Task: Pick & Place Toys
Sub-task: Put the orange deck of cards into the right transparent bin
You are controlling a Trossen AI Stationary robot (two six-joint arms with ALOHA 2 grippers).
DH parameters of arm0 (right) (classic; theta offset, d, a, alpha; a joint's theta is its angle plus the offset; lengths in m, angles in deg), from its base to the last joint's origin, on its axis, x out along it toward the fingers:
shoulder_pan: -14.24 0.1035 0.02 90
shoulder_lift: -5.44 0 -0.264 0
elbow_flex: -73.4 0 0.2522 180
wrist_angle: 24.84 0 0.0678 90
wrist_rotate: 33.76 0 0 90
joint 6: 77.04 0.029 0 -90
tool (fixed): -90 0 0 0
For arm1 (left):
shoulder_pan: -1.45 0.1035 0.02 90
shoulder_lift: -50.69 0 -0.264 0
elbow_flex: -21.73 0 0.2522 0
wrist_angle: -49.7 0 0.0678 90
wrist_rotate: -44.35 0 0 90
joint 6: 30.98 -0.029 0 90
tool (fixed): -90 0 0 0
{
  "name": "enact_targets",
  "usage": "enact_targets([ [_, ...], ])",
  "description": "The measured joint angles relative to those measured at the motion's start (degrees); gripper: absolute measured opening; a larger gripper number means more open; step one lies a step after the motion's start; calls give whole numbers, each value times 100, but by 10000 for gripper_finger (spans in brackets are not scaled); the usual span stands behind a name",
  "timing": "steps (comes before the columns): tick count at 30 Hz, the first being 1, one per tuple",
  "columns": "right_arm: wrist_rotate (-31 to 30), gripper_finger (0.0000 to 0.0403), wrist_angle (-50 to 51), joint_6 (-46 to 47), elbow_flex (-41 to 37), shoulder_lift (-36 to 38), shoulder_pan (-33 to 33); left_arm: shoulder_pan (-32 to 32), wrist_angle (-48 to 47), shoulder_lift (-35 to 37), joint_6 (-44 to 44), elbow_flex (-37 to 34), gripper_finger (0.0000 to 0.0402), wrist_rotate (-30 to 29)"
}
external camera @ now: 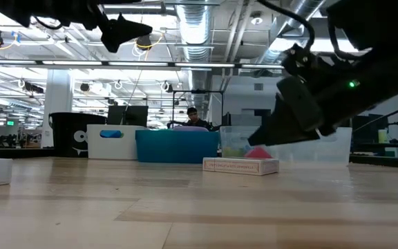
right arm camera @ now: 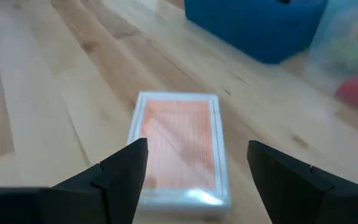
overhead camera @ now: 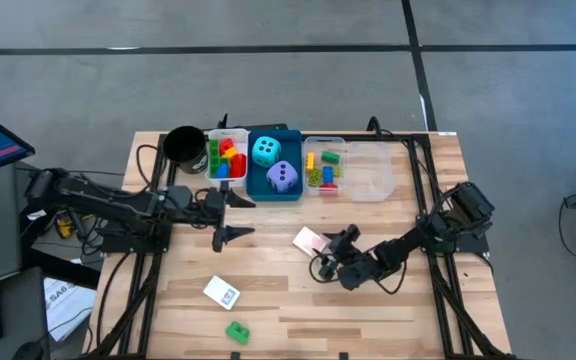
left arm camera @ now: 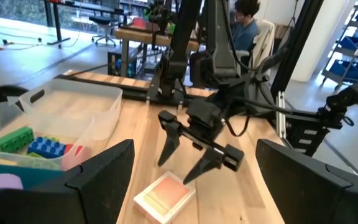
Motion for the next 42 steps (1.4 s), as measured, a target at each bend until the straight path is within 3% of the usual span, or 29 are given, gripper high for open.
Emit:
enact_targets([
  [12,895,270,-94,217,-238,9,-273,0,9,-234,2,0,328,24],
  [42,1102,270,-831,42,-249,-2,-184,2,2,-232,4,0,328,-4],
])
